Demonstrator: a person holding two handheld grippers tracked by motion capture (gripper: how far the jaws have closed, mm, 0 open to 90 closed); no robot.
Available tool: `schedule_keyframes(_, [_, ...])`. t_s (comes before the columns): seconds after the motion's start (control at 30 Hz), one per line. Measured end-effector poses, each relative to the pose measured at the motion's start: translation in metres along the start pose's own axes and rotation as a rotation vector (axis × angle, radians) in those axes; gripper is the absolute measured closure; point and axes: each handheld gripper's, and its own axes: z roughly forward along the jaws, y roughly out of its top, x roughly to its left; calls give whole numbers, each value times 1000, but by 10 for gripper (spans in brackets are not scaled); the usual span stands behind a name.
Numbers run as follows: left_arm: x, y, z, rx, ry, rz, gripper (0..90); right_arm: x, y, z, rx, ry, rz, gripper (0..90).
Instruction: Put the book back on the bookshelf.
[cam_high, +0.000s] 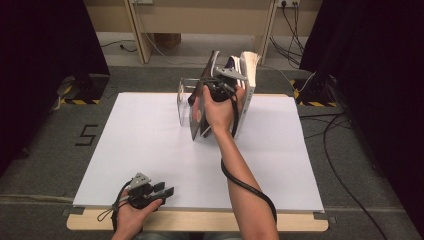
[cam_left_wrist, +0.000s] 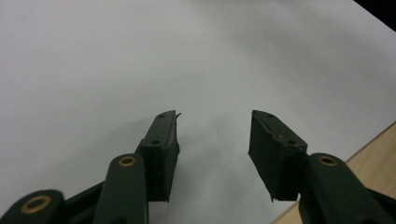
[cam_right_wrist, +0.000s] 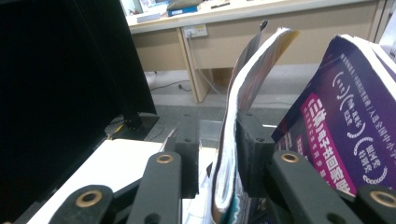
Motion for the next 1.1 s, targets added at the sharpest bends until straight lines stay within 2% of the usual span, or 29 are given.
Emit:
schedule_keyframes(0.13, [0, 2, 0, -5, 2, 0, 514, -2, 0, -1, 8, 12, 16, 705])
schedule_keyframes(0.33, [-2, 16, 1, -27, 14, 36, 514, -7, -1, -6, 25, 38, 52, 682])
schedule_keyframes(0.4, [-2, 25, 5, -29, 31, 67, 514, -10, -3, -7, 30, 36, 62, 680])
schedule_keyframes(0.63, [-8, 59, 21, -90, 44, 123, 515, -14, -9, -9, 49, 34, 71, 681])
schedule_keyframes(0.73, [-10, 69, 25, -107, 45, 132, 515, -15, -8, -13, 47, 35, 73, 678])
schedule_keyframes(0.87, [-12, 71, 29, -113, 43, 128, 515, -19, -11, -23, 42, 42, 90, 676])
schedule_keyframes(1.1, [-11, 70, 33, -106, 49, 131, 515, -27, -22, -38, 34, 37, 83, 697])
